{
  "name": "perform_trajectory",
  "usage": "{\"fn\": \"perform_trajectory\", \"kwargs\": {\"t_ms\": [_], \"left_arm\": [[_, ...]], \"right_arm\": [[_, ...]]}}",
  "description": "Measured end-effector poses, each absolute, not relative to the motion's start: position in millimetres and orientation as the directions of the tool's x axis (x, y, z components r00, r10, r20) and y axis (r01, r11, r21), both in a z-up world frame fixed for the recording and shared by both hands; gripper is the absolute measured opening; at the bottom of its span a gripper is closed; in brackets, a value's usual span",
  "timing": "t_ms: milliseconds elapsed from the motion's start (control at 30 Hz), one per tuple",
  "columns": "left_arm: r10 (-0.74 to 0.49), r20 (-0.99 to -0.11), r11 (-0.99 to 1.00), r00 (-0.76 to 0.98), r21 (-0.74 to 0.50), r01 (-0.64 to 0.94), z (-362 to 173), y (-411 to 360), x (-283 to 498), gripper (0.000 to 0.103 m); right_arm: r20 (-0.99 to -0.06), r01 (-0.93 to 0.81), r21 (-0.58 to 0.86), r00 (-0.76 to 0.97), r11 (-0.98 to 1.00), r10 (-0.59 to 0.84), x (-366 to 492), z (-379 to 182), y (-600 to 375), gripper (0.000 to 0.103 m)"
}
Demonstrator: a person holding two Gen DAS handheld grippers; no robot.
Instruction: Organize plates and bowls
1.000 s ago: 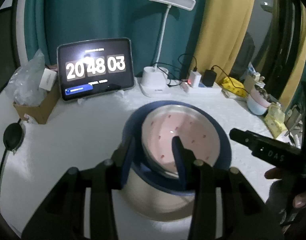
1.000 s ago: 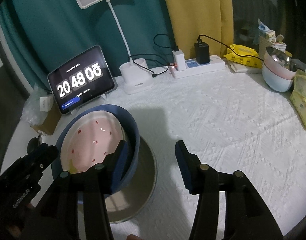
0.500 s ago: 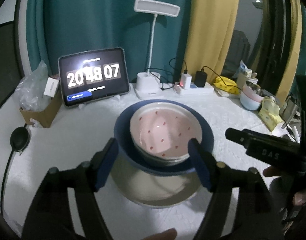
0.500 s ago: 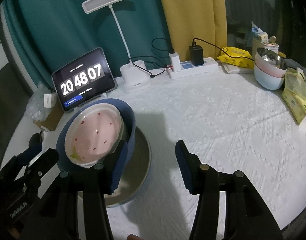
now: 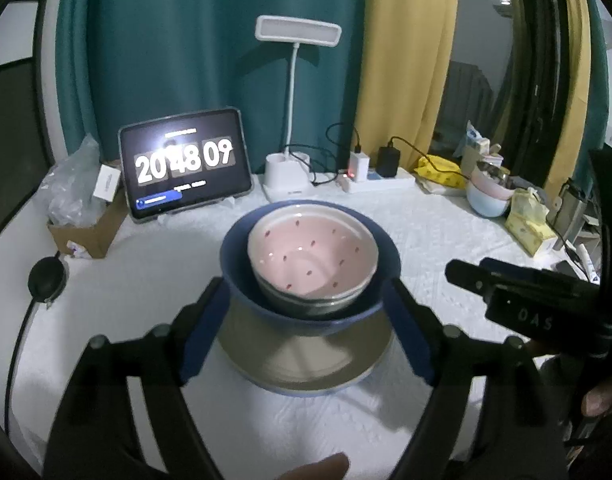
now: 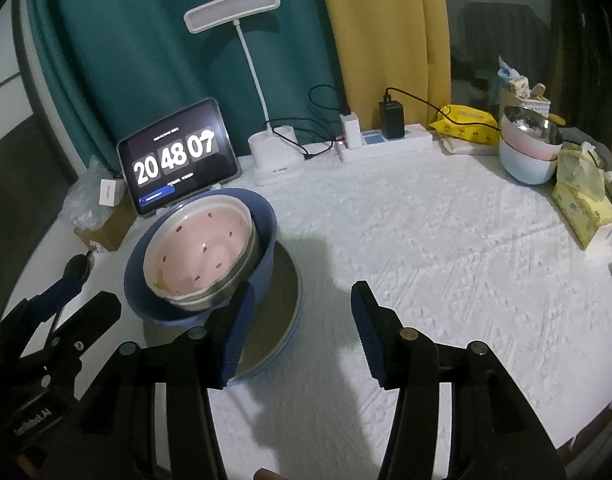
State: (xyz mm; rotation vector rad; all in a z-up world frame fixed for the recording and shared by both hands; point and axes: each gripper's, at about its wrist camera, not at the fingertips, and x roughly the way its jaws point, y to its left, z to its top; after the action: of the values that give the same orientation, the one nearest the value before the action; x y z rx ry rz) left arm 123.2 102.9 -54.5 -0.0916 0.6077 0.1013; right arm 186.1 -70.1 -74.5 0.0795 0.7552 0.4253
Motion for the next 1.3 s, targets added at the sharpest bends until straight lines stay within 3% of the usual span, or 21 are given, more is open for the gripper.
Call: {"fn": "perform_trajectory", "kwargs": {"t_ms": [200,800,1300], "left_arm": [[0.062,-0.566,0.993,0.822,-0.046,-0.106,-53,95,112,0.087],[0.048,-0.509,0.997,0.860,-0.026,-0.070,-30,70,72,0.088],[0.084,-0.400,0.995,0.913,-0.012,-0.097,4,56,39,0.088]], "right_arm": [[-0.635,-0.347,0.210,0.663,0.914,0.397,173,-71,-78,0.053],[-0.549,-0.324,0.152,0.758,0.934,0.353,126,-39,-113,0.054],[-0.469,-0.310,0.115,0.820,0.944,0.327,98,-10,-139,0.054]]}}
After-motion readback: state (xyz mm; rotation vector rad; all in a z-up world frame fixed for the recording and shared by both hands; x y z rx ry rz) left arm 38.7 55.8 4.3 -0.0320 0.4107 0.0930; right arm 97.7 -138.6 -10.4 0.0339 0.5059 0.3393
